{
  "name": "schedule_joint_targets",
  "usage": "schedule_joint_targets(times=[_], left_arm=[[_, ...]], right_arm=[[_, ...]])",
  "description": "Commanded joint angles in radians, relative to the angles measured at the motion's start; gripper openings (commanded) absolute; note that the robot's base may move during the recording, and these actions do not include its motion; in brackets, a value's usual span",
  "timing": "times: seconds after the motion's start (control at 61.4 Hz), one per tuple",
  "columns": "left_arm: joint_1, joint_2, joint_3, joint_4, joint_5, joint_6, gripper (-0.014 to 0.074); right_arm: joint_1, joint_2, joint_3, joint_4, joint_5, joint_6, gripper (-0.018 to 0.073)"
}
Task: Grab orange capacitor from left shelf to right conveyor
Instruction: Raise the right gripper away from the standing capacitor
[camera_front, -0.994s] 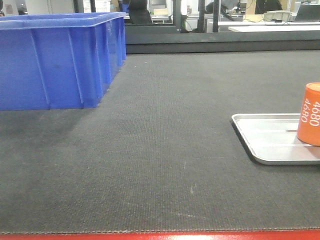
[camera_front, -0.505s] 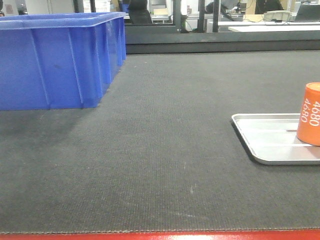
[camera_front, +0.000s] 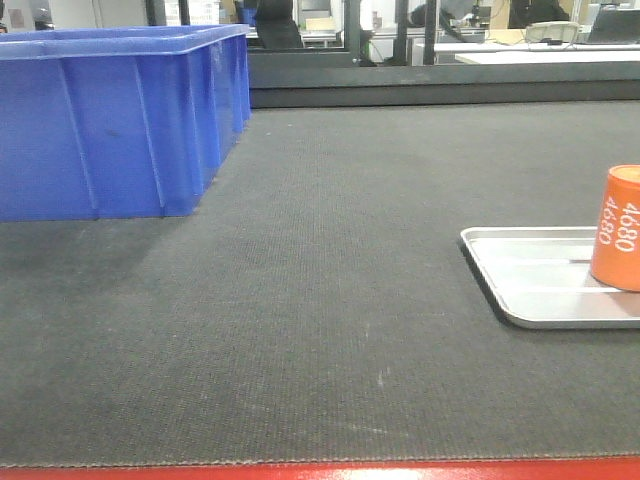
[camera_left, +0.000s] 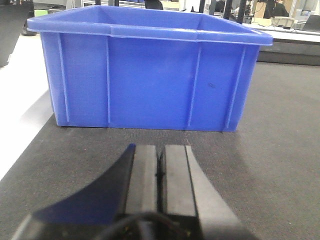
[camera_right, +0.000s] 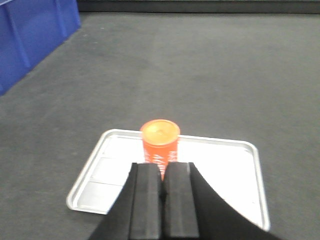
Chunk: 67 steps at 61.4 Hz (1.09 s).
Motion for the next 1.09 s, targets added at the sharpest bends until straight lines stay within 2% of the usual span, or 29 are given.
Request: schedule_joint_targets(times=[0.0, 0.13, 0.212, 0.342, 0.505, 0.538, 1.076], left_arm=[[-0.001, -0.019, -0.005, 0.0, -0.089, 0.0, -0.0105], [-0.001, -0.019, -0.005, 0.0, -0.089, 0.0, -0.0105], [-0.001, -0.019, -0.005, 0.0, -0.089, 0.0, -0.0105], [-0.001, -0.019, -0.005, 0.0, -0.089, 0.0, -0.0105], [-0.001, -0.019, -0.005, 0.0, -0.089, 0.0, -0.0105], [-0.001, -0.019, -0.005, 0.0, -0.089, 0.0, -0.0105], [-0.001, -0.019, -0.005, 0.0, -0.089, 0.0, -0.0105]], right_arm=[[-0.054, -0.026, -0.007, 0.035, -0.079, -0.07, 0.006], [-0.163, -0.129, 0.064, 0.159, -0.083, -0.237, 0.006], [-0.207, -0.195, 0.131, 0.194, -0.104, -0.301, 0.006], [-0.223, -0.29, 0.237, 0.195, -0.188, -0.303, 0.006], [-0.223, -0.286, 0.356, 0.195, -0.351, -0.302, 0.006], [-0.223, -0.286, 0.351, 0.195, -0.319, -0.302, 0.006], [-0.223, -0.286, 0.351, 0.195, -0.32, -0.301, 0.006]])
